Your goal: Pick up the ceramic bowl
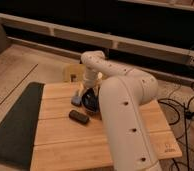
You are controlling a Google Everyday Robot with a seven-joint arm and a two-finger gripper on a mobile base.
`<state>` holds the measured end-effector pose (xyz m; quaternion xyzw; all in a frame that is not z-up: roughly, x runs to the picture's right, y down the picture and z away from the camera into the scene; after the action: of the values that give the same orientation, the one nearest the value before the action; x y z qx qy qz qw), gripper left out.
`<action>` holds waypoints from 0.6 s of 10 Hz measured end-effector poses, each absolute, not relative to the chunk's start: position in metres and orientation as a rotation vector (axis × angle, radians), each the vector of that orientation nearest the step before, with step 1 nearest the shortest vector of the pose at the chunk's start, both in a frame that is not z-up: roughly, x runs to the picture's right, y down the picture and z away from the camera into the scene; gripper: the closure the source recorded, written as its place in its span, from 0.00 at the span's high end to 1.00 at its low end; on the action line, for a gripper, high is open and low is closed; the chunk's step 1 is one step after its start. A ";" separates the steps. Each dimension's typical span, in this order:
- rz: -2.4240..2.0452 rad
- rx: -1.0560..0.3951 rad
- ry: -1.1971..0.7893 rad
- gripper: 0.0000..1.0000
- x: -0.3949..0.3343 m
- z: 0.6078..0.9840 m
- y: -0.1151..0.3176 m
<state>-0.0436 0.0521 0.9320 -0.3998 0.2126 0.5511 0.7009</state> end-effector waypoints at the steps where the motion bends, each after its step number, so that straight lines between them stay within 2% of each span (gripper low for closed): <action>1: 1.218 -0.904 0.483 0.65 -0.045 0.938 0.055; 2: 1.206 -0.922 0.492 0.63 -0.048 0.945 0.059; 6: 1.196 -0.924 0.464 0.25 -0.056 0.963 0.047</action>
<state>-0.0559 0.0471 0.9627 -0.4152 0.2086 0.5377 0.7036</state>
